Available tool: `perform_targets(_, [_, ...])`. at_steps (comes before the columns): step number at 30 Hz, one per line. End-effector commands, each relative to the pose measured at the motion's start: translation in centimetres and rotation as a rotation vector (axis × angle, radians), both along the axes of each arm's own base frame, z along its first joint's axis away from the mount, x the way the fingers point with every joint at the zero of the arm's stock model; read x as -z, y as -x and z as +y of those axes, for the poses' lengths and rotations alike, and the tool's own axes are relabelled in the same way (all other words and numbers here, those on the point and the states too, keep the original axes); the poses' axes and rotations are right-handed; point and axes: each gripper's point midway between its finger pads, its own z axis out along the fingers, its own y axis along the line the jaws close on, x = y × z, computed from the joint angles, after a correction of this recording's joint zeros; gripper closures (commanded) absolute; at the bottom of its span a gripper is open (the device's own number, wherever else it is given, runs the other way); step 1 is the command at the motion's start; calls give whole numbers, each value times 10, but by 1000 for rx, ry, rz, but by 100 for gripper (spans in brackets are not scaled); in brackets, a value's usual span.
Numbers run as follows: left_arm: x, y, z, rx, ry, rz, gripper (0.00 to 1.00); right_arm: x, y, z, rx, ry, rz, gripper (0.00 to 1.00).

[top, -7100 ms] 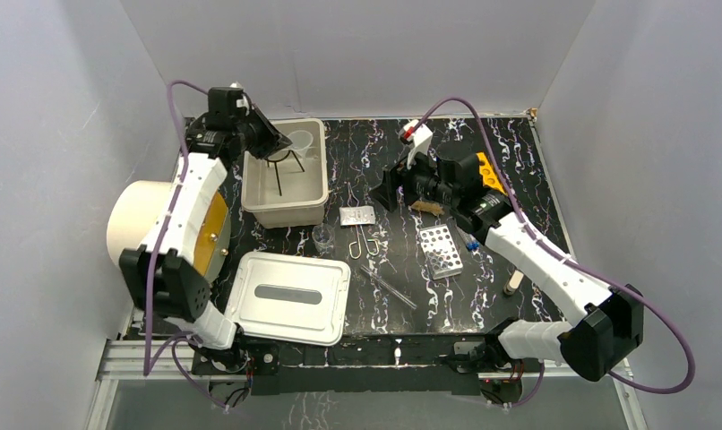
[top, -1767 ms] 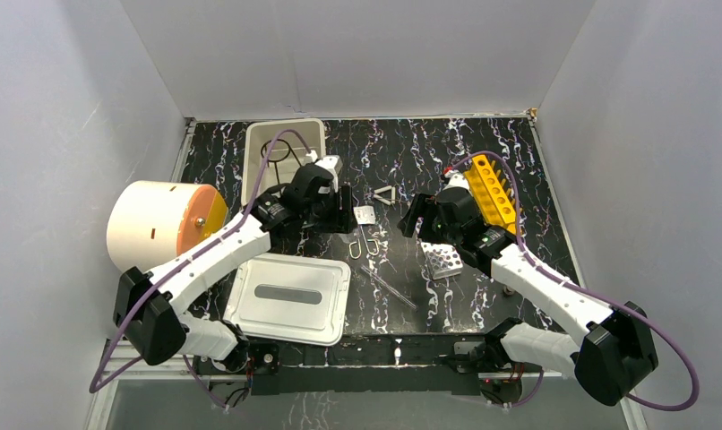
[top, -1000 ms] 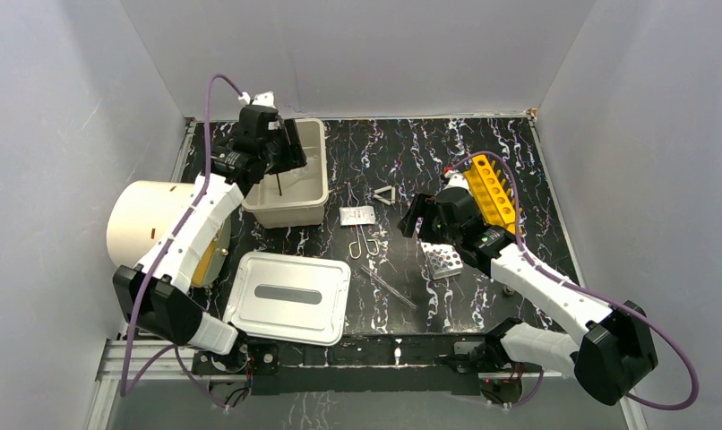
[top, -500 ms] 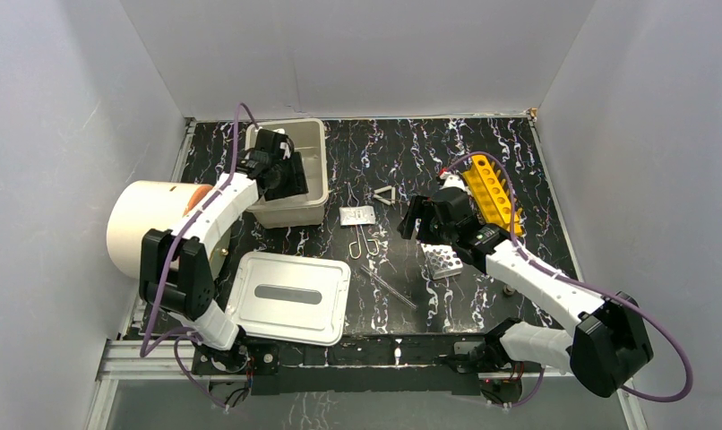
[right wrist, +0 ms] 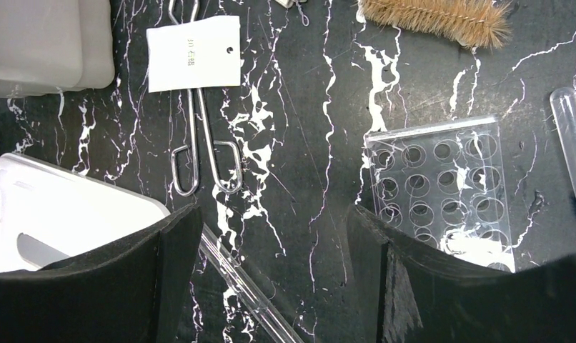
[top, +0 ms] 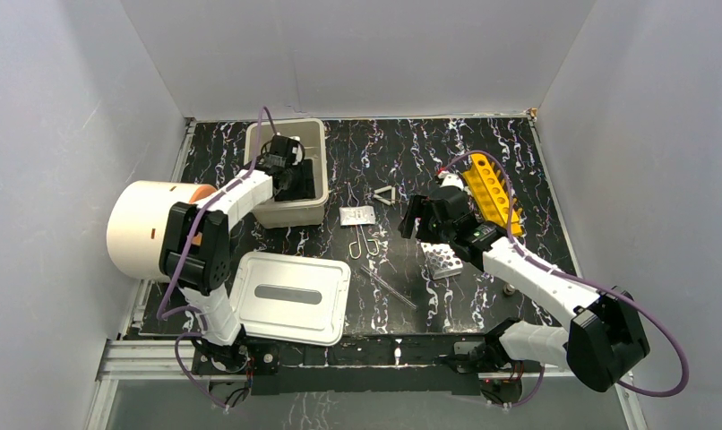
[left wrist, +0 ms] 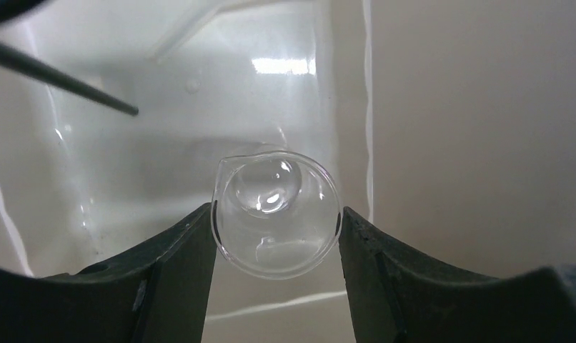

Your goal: Organize the chemistry lab equipment

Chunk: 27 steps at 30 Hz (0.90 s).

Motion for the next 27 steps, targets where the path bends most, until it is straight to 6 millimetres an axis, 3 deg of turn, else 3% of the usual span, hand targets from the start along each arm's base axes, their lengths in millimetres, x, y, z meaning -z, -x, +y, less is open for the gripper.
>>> perform_targets(1, [-14,-24,-3,24,-8,-99,63,-27,-19,4,23,-26,-81,18])
perform_targets(8, [-4,-29,-10,46,15,-95,56,-28,-20,1,34,-18,-79,19])
perform_targets(12, [-11,-32,-8,34,6,-105,43,-29,-19,-1,41,-17,-80,18])
perform_targets(18, [-45,-30,-1,-6,-3,-148,25,-33,-18,0,12,-11,-96,18])
perform_targets(27, [-117,-9,3,-51,66,-218,3,-37,-22,4,-22,10,-107,18])
